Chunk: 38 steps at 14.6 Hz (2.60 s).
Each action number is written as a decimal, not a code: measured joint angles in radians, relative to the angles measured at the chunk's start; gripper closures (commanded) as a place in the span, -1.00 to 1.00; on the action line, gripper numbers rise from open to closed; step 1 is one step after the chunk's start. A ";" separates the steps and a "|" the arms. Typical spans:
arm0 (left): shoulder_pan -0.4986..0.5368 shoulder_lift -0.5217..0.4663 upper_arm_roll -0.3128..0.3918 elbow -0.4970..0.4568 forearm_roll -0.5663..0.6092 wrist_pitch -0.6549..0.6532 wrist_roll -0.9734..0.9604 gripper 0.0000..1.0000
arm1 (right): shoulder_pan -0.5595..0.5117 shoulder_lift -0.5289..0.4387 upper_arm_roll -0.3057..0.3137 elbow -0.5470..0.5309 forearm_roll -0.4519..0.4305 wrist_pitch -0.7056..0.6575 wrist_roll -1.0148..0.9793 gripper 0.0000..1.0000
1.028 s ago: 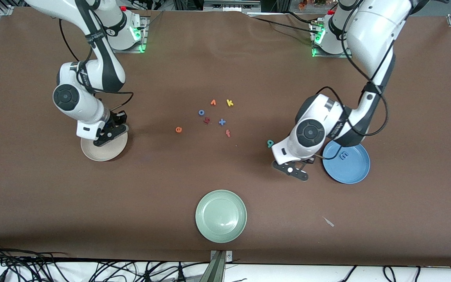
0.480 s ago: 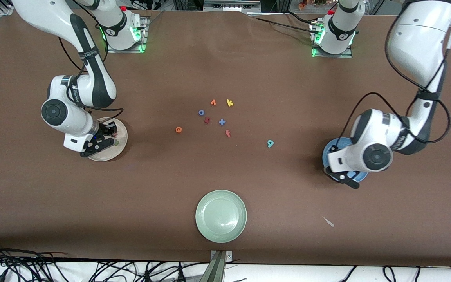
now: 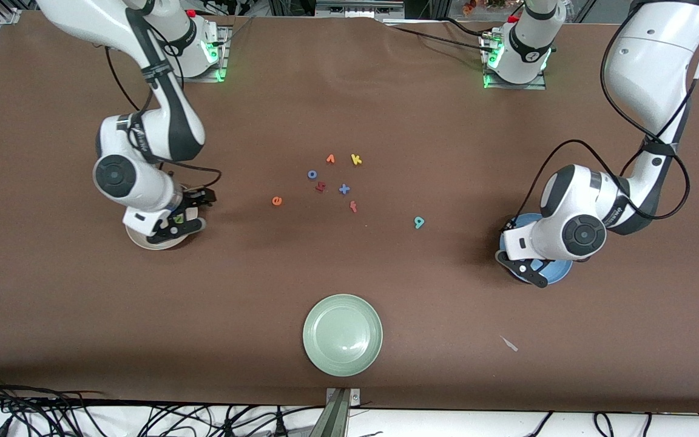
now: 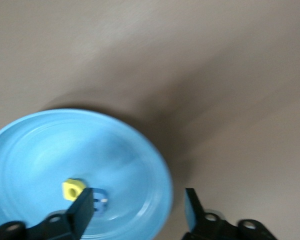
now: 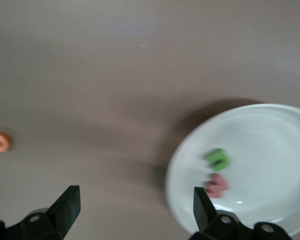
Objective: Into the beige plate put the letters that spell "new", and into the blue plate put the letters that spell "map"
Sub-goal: 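Place the green letter on the white plate, the yellow on the blue plate, then reach the right gripper to the orange letter, the left to the teal letter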
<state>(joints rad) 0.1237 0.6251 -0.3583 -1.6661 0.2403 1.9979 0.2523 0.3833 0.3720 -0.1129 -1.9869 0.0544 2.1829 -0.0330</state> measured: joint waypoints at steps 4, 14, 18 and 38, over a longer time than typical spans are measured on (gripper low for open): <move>-0.010 -0.016 -0.095 0.001 -0.027 -0.017 -0.171 -1.00 | 0.005 0.003 0.122 -0.015 0.000 0.089 0.293 -1.00; -0.137 0.018 -0.138 -0.144 -0.027 0.344 -0.393 -0.93 | 0.118 0.077 0.168 -0.122 0.000 0.349 0.635 -1.00; -0.170 0.028 -0.138 -0.182 0.050 0.383 -0.429 -0.79 | 0.118 0.118 0.168 -0.122 0.000 0.370 0.645 -0.93; -0.176 0.065 -0.129 -0.216 0.114 0.456 -0.446 0.94 | 0.118 0.129 0.168 -0.114 0.000 0.395 0.650 0.60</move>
<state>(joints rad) -0.0519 0.6896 -0.4870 -1.8825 0.3541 2.4538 -0.1942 0.5017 0.5005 0.0555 -2.1007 0.0547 2.5778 0.6166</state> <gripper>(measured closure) 0.630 0.670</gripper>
